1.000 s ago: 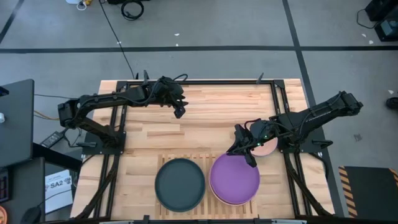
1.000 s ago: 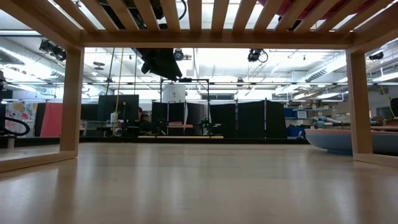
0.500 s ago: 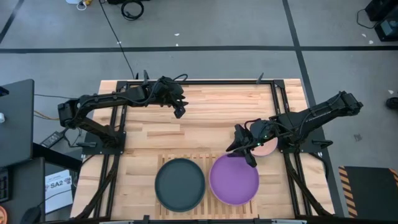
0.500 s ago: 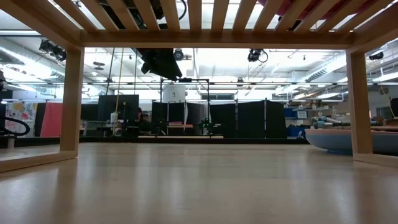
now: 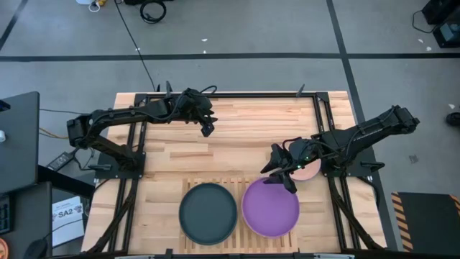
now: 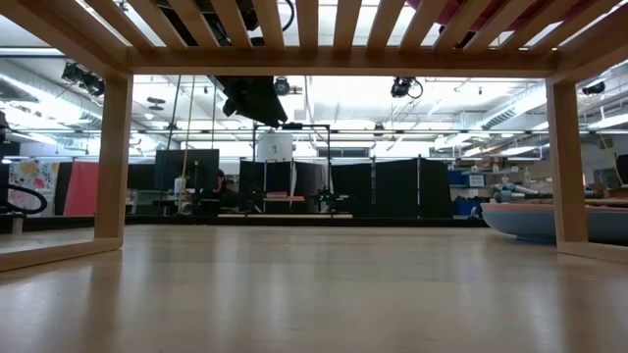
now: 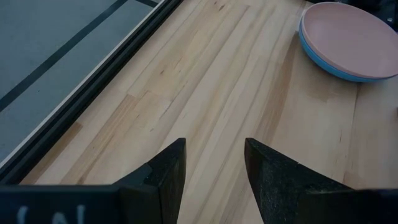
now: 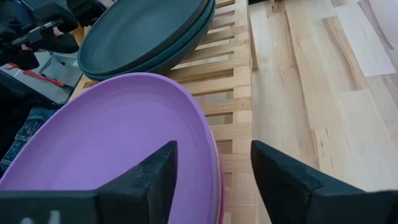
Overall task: Place and stack plates onto a shelf
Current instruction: Stack the light orange plate on top of the violet plate on the shelf
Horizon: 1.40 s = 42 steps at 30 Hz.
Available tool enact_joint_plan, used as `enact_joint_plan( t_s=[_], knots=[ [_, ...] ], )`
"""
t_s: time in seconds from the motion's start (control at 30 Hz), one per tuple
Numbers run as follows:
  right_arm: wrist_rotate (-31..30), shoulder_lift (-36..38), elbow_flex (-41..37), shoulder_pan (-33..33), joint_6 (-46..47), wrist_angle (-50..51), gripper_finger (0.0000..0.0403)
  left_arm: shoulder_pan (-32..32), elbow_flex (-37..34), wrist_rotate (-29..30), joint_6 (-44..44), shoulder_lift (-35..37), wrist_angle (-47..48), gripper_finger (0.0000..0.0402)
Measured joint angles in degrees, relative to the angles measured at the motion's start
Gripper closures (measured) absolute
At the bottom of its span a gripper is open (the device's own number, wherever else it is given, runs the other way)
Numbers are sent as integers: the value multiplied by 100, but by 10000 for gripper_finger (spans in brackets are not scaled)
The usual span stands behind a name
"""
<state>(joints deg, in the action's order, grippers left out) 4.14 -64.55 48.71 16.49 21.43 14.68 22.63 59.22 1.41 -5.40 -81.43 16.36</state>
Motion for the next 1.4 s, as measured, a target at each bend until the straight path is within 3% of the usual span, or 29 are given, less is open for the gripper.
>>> enact_joint_plan(
  t_s=[0.43, 0.67, 1.03, 1.2, 1.4],
  knots=[
    [-192, 0, 0, -22, -147, 0, 179, 0, 0, 0, 1, 0, 0, 232],
    [-166, 63, 0, -22, -871, -4, 177, 0, 0, 0, 0, 0, 0, 232],
    [-157, 769, 0, -392, -974, 0, 180, 0, 0, 1, 1, 0, 0, 232],
    [-163, 1331, 0, -784, -1256, 602, 180, 0, 0, 0, 1, -2, 0, 232],
    [-661, 1903, 2, -1429, -1442, 1916, 180, 0, 0, 1, -1, -2, 0, 232]
  ],
)
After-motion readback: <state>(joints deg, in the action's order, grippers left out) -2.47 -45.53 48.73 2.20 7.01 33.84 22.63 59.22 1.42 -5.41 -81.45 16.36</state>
